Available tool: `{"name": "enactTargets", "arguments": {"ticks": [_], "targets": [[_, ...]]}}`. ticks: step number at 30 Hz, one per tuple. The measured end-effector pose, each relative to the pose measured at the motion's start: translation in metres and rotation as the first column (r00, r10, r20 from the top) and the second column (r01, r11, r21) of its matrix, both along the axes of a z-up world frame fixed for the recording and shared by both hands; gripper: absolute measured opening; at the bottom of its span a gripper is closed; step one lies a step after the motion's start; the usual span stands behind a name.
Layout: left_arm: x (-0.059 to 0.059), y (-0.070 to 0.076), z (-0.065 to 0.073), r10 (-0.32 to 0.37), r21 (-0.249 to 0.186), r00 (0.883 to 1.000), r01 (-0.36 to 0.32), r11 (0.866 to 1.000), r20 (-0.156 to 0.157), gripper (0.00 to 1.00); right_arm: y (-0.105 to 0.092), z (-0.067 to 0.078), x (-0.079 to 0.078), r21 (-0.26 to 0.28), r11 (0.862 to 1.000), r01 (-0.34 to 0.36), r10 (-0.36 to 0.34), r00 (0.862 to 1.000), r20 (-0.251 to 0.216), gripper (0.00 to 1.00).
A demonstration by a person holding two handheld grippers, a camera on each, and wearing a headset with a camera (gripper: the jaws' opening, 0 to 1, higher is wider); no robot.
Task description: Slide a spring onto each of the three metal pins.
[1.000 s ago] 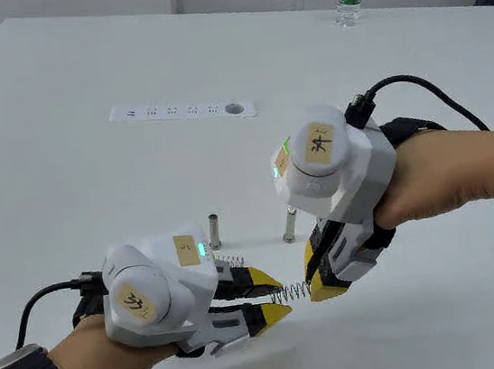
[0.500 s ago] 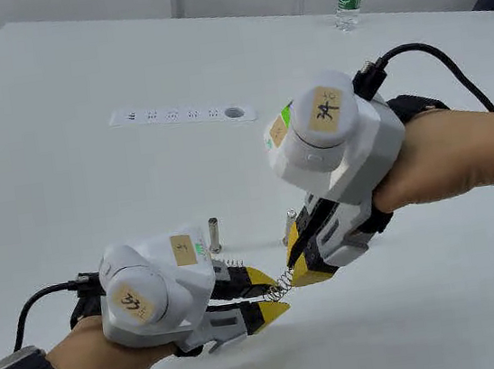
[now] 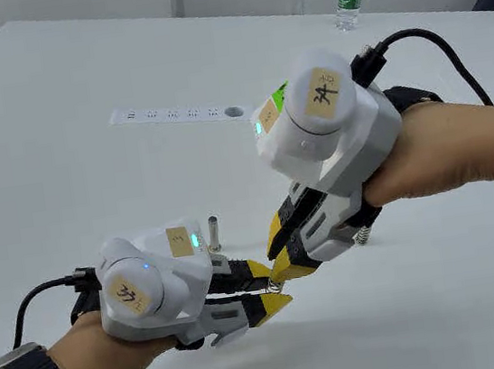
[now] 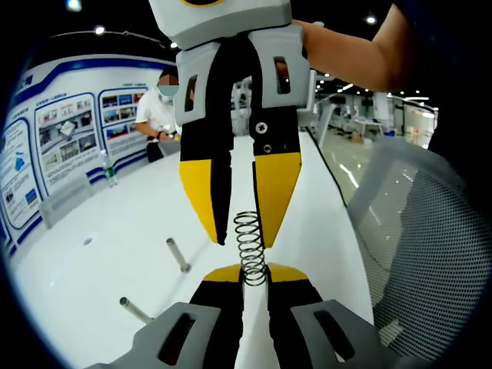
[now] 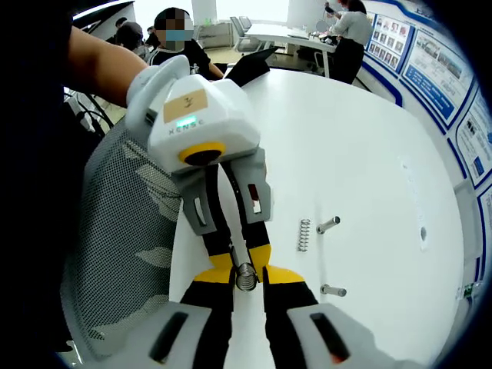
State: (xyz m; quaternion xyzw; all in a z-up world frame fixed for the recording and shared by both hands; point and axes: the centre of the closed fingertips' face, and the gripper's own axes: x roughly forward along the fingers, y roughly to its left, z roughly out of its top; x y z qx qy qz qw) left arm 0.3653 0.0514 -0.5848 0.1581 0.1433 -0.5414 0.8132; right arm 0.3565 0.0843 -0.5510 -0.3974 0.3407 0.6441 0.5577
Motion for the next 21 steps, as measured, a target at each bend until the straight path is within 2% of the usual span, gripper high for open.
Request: {"name": "enactTargets", "arguments": {"ticks": [12,14,21], "targets": [[0.0032,-0.0001,0.0008,0.011,-0.024,1.0,-0.012,1.0,-0.015,0.1,-0.0041,-0.0059,-0.0012,0.002,1.0,0.009,-0.009,1.0,-0.013,0.15],[0.0039,-0.0004,0.0025,0.017,-0.043,1.0,-0.018,0.999,-0.026,0.1,-0.0053,-0.0071,-0.0001,-0.002,1.0,0.007,-0.007,1.0,-0.008,0.14],[0.0066,-0.0001,0.0038,0.026,-0.046,0.999,-0.027,0.999,-0.023,0.1,-0.0037,-0.0061,0.0036,0.004,1.0,0.011,-0.011,1.0,0.001,0.12]]}}
